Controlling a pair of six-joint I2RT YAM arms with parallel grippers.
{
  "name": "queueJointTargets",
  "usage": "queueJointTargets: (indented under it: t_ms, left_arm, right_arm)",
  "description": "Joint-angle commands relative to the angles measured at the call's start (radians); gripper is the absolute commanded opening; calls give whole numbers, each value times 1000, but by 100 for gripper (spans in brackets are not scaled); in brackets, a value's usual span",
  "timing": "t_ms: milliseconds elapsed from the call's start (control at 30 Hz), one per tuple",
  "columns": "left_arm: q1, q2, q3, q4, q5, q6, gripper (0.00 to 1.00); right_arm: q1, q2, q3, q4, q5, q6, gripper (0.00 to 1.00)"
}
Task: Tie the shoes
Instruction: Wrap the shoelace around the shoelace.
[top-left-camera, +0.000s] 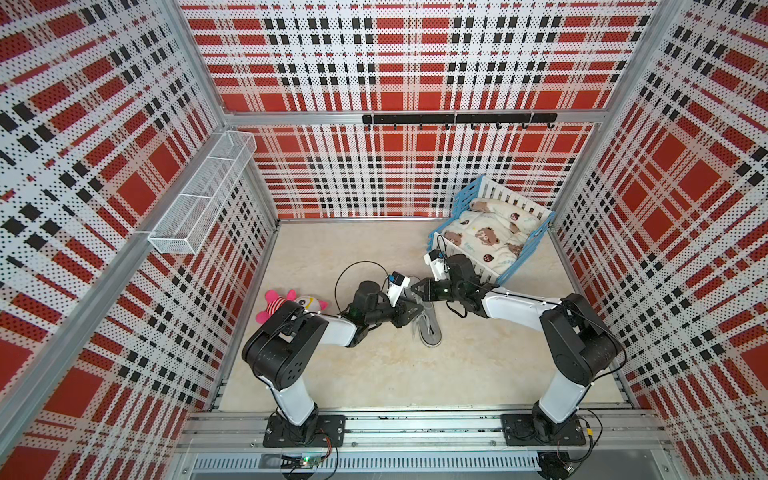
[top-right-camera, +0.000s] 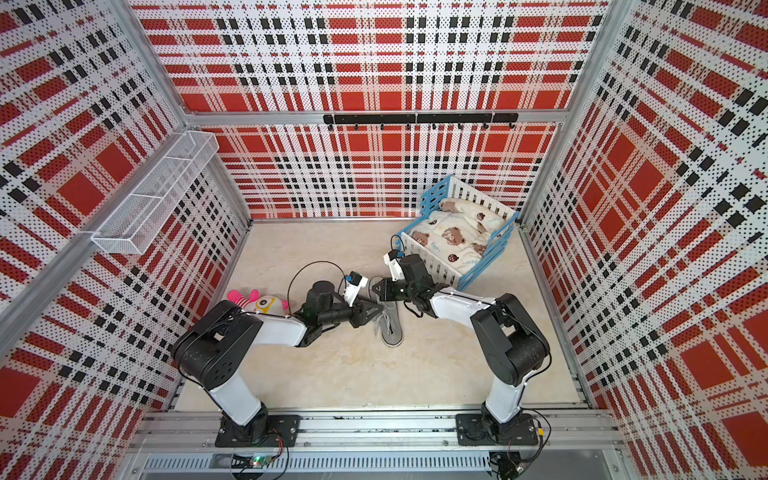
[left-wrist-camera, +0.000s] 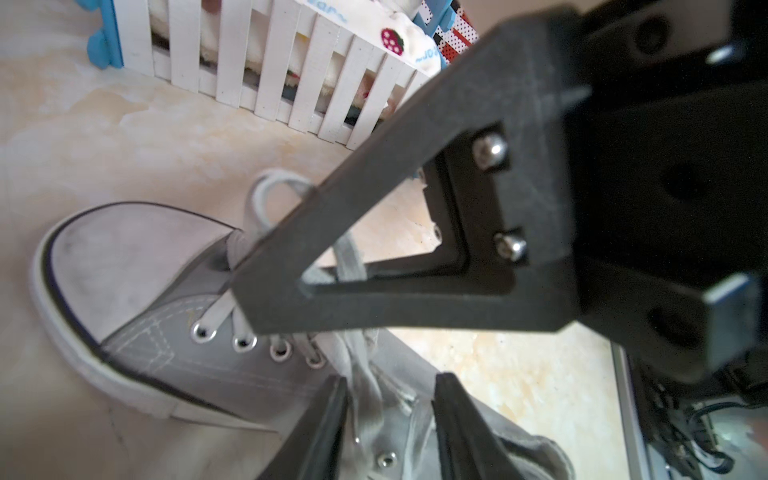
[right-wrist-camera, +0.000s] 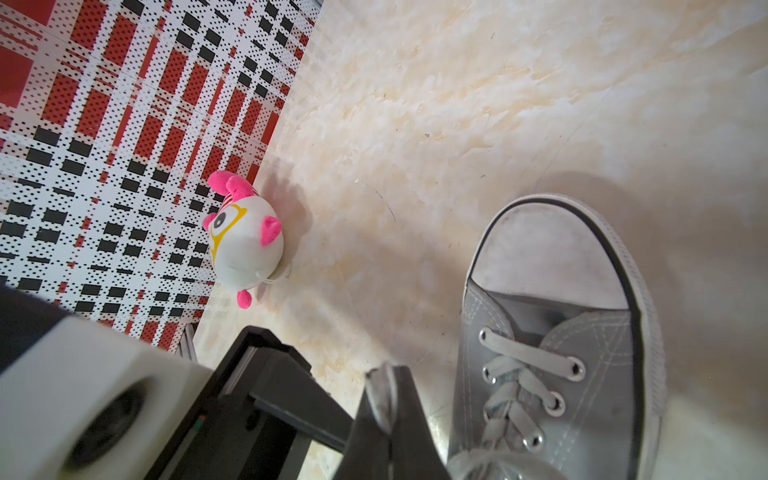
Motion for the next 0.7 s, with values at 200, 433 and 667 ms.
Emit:
queueJointTargets:
  t_ms: [200, 433, 667]
  left_arm:
    - [11, -43, -91, 27, -72, -55, 49]
    - [-7, -8, -104, 56, -90, -69, 49]
    - [18, -5, -136, 106, -105, -98, 51]
  right_arm:
    - [-9, -25, 21, -25, 16, -27, 0]
    - [-9, -19, 17, -20, 14, -25, 0]
    - [-9, -31, 6, -20, 17, -26, 0]
